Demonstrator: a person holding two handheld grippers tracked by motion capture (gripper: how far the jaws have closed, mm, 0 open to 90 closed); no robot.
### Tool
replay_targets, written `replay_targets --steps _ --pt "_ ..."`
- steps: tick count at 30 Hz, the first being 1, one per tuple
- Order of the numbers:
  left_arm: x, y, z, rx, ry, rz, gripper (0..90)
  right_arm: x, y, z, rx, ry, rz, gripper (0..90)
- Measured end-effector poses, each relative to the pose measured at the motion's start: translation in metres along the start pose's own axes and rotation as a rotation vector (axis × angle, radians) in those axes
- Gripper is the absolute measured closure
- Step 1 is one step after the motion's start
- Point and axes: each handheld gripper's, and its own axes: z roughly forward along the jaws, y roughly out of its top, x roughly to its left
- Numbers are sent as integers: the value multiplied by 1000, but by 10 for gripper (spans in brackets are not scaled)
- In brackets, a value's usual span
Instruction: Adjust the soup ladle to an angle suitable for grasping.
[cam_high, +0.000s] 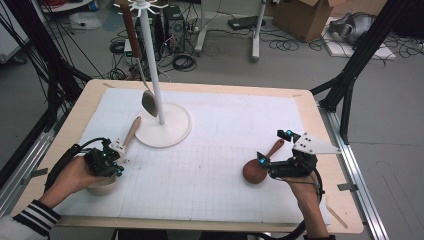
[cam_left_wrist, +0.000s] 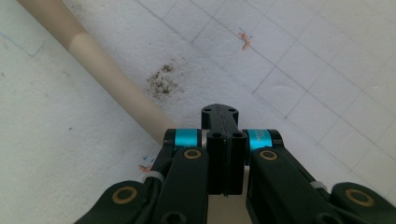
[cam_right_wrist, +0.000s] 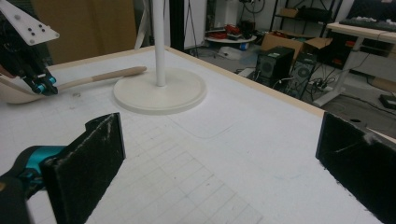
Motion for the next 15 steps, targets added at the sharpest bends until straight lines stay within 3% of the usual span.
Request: replay_targets --steps 5,7,8,15 --pt "2 -3 0 8 -6 2 900 0 0 0 1 0 0 5" --pt "1 -5 -1 -3 -9 -16 900 0 0 0 2 1 1 5" --pt "3 -6 -2 11 -9 -2 900 0 0 0 2 1 2 5" --pt "5 -12 -5 13 -7 -9 900 0 -1 1 0 2 -1 5"
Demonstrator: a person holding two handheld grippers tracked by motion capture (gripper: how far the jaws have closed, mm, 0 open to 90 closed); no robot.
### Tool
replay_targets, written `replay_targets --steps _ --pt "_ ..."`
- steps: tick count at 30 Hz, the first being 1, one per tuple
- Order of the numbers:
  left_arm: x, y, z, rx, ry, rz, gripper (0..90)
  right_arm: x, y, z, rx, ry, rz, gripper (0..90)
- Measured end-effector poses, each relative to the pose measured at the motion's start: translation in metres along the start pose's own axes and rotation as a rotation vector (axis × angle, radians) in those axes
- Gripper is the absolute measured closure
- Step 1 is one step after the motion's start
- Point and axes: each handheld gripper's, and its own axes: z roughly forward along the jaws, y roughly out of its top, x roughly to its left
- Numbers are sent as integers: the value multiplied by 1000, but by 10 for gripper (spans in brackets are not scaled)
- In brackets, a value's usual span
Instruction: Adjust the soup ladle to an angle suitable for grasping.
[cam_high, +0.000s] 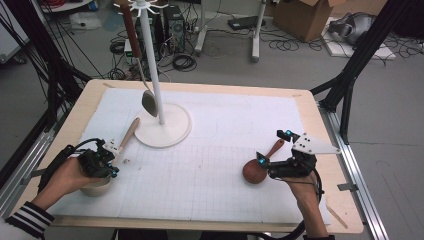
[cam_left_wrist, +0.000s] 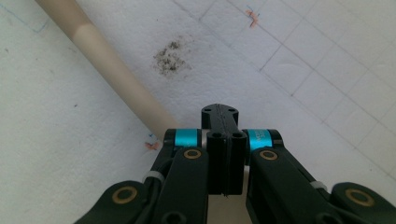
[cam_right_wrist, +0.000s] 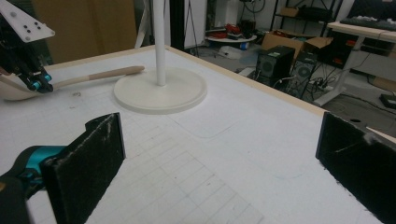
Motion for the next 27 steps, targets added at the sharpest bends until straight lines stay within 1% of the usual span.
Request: replay_targets --steps 2,3,4,8,9,10,12,13,18,20,21,23,26,27 --pt "0 -2 0 4 -4 -2 900 0 0 0 1 0 -1 5" --pt "0 -2 0 -3 -7 -10 900 0 0 0 1 0 -3 5" --pt "1 -3 -1 9 -1 0 900 0 0 0 2 1 -4 5" --pt "2 -7 -2 -1 -8 -14 900 0 0 0 2 1 2 6" --pt "3 -7 -3 -1 -3 -15 900 0 0 0 2 1 -1 6" --pt "4 -8 -4 6 -7 -6 900 0 0 0 2 2 1 5" --pt "4 -9 -4 0 -4 -16 900 0 0 0 2 2 -5 6" --pt "5 -10 -4 7 -4 -10 900 0 0 0 2 2 -2 5" --pt "5 -13 -4 9 -9 -16 900 0 0 0 4 0 -3 5" --pt "6 -15 -4 12 -5 -17 900 0 0 -1 0 -1 -2 6" --pt "7 -15 -5 16 -9 -13 900 -1 0 -1 -2 -1 -5 5" --pt "7 -16 -5 10 -8 -23 900 -1 0 -2 -1 -4 -2 6" --pt "8 -18 -7 12 -2 -26 900 0 0 -3 -2 -3 2 5" --pt "9 -19 -8 15 -1 -24 900 -1 0 -2 -4 -2 -4 5"
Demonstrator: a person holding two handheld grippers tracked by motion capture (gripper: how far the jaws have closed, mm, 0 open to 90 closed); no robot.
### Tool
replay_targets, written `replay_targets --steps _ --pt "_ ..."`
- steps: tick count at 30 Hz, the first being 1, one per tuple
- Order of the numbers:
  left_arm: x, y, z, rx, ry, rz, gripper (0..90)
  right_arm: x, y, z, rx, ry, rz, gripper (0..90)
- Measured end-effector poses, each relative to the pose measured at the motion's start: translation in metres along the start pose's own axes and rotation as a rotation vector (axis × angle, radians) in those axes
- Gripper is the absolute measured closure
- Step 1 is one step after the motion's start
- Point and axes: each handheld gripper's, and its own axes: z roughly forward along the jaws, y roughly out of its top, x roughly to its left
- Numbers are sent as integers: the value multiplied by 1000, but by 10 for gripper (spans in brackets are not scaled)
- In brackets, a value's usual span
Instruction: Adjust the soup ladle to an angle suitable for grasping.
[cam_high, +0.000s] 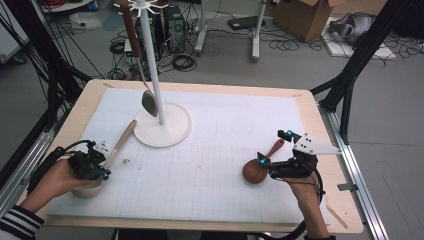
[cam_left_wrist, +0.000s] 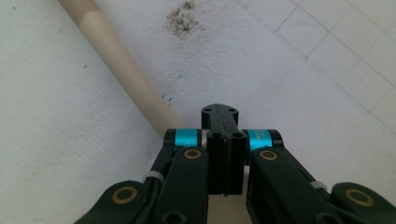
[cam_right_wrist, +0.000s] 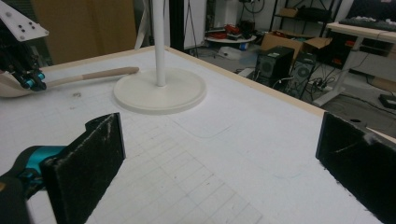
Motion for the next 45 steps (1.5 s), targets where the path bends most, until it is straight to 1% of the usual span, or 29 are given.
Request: replay_targets --steps 2,3,4,5,6,7,8,9,13,14,15,16,17,20,23,24,25,27,28,29,30,32,34,35,38,41,42,44,45 --pt "0 -1 0 4 2 -3 900 0 0 0 2 1 -1 5" --pt "0 -2 1 -1 -3 -14 900 0 0 1 2 2 3 5" --pt "1 -2 1 5 -3 -6 900 1 0 1 2 1 3 5" --pt "0 -3 1 0 -4 -17 900 1 0 0 4 0 6 5" --pt "1 -4 1 2 1 -12 900 1 0 0 4 1 6 5" --pt "1 -4 1 1 -2 -18 900 1 0 0 6 2 6 6" --pt "2 -5 1 4 1 -10 900 1 0 0 5 1 5 5" --pt "1 -5 1 1 -2 -20 899 1 0 0 5 0 4 5" --pt "2 -5 1 5 -3 -13 900 1 0 0 1 -1 1 5" --pt "2 -6 1 1 0 -13 899 1 0 0 1 -1 1 5" --pt "2 -6 1 -11 -3 -28 899 1 0 0 4 0 4 5" --pt "3 -6 0 -17 6 -23 898 1 0 0 6 1 6 5" --pt "4 -7 -1 -25 7 -28 898 1 0 1 3 1 0 5" --pt "8 -9 -7 -68 0 -49 894 1 0 1 2 0 1 6" --pt "10 -9 -13 -114 4 -53 845 2 0 1 3 0 2 5" --pt "10 -9 -14 -129 -1 -47 830 2 0 2 2 3 0 5" --pt "10 -9 -16 -157 0 -47 805 2 0 2 2 1 -1 5" --pt "12 -10 -18 -215 -1 -24 727 2 0 2 0 1 -4 5" --pt "12 -10 -20 -247 6 4 683 2 0 2 -1 -1 -3 5" --pt "13 -10 -22 -271 27 32 639 2 0 2 0 1 -3 5" --pt "13 -10 -24 -293 53 45 604 2 0 1 -4 2 -3 5" --pt "14 -10 -29 -339 68 61 537 2 0 0 -1 -1 0 6" --pt "15 -10 -34 -384 88 62 473 2 0 -1 -6 -4 -2 5" --pt "15 -11 -36 -405 94 64 440 2 0 -1 -2 -5 7 5" --pt "16 -12 -42 -477 84 61 359 1 -1 -1 -5 -3 5 5" --pt "16 -14 -46 -546 102 50 282 1 -1 -1 -4 -2 3 5" --pt "17 -14 -47 -566 98 39 247 1 -1 -1 -4 -2 4 5" --pt "18 -14 -48 -607 80 19 135 1 -1 -1 -8 -3 2 5" --pt "19 -15 -49 -623 74 17 102 1 -2 -1 -7 -3 2 5"
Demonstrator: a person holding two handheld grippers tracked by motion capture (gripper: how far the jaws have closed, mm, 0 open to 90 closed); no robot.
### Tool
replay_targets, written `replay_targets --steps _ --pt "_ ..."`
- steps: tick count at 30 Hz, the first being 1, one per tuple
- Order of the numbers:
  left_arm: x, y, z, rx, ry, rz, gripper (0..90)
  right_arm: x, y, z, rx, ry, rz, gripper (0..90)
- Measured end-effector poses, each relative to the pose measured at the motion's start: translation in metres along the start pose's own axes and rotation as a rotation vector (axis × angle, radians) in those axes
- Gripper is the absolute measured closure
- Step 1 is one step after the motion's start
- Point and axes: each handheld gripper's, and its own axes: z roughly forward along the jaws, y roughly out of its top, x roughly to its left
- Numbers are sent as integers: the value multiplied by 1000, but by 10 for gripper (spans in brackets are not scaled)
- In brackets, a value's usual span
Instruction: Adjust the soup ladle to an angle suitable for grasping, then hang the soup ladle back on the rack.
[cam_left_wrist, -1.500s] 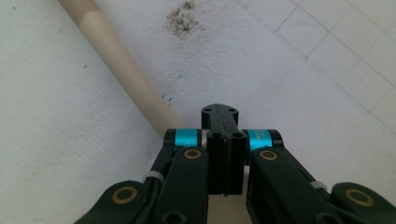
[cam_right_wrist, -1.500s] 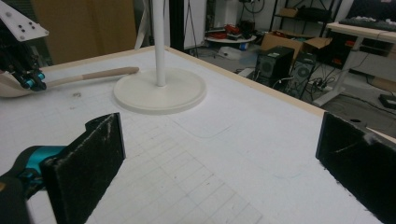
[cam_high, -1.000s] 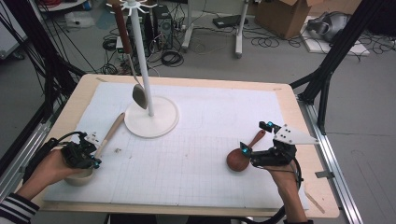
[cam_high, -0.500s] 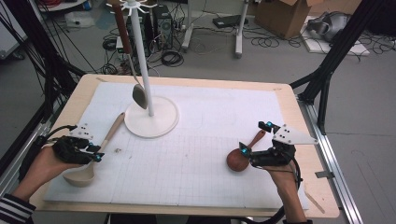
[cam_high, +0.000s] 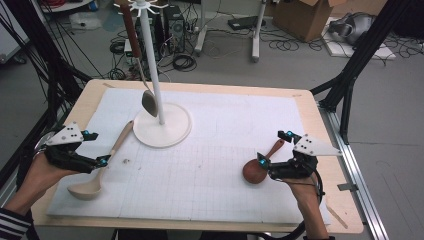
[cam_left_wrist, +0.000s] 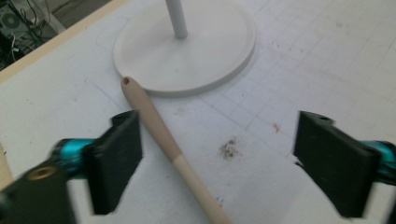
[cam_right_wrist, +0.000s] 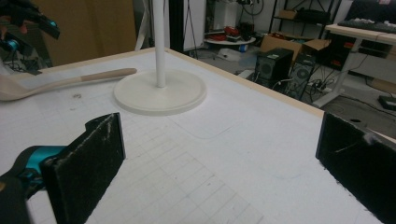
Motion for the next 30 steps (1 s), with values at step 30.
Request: replay_targets --steps 30 --pt "-1 0 -28 -404 94 -41 17 -3 -4 -4 6 -14 13 5"
